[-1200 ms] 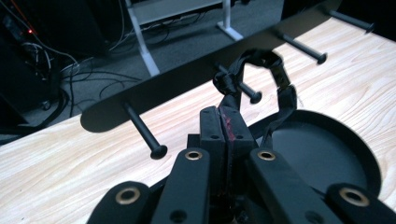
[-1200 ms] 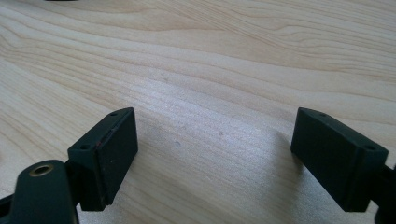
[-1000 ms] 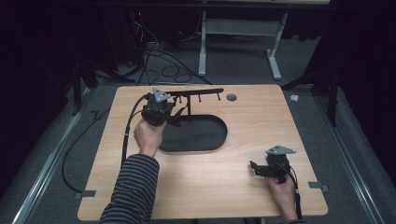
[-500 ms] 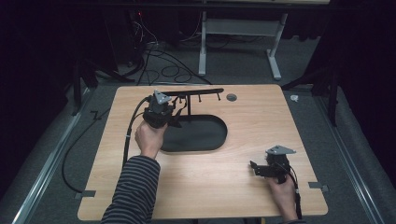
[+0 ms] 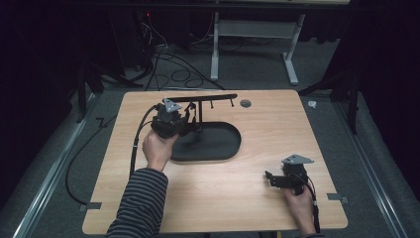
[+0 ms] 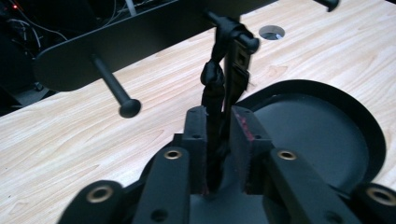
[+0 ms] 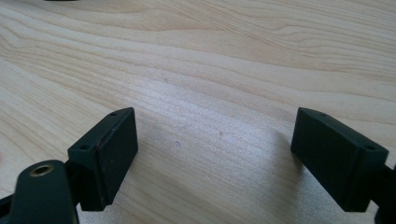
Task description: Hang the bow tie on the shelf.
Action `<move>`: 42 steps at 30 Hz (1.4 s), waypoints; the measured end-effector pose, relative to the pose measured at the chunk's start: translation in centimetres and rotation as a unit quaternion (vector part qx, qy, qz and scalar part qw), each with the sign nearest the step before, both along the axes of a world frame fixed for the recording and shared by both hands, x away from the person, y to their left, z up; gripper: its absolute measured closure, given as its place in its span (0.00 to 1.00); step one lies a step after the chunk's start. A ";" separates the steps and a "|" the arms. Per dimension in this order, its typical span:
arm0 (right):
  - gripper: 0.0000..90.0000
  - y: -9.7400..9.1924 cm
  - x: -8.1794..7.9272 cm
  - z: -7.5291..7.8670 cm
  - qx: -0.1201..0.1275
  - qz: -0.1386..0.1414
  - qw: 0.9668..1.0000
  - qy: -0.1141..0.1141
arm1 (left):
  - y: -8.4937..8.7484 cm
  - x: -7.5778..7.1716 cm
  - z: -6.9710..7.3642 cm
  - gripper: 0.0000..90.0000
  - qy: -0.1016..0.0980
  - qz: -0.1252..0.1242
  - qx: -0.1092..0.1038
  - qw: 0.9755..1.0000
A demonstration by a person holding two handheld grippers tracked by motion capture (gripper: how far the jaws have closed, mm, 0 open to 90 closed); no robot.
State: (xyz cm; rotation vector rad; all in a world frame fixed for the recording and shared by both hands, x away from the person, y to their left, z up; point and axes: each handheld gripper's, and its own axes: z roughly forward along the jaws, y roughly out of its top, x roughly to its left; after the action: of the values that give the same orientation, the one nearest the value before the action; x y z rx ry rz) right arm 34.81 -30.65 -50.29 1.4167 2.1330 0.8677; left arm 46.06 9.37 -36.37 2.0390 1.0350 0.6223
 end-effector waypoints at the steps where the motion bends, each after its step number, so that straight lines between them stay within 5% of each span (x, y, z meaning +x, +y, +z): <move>1: 0.18 0.0 0.0 0.0 0.000 0.000 1.000 0.000 | 0.0 -0.1 0.1 0.80 0.002 -0.003 -0.004 1.000; 17: 0.18 0.0 0.0 0.0 0.000 -0.001 1.000 0.001 | 1.0 -1.8 0.7 0.70 0.005 -0.021 -0.044 0.999; 42: 0.18 0.0 0.0 0.0 0.000 -0.001 1.000 0.001 | 3.1 -3.9 0.7 0.61 0.019 -0.019 -0.069 0.997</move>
State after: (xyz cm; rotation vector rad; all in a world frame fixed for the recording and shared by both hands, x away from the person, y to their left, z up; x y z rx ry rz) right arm 34.79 -30.63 -50.28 1.4188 2.1326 0.8662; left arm 42.11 12.45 -35.69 1.9516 1.0293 0.4807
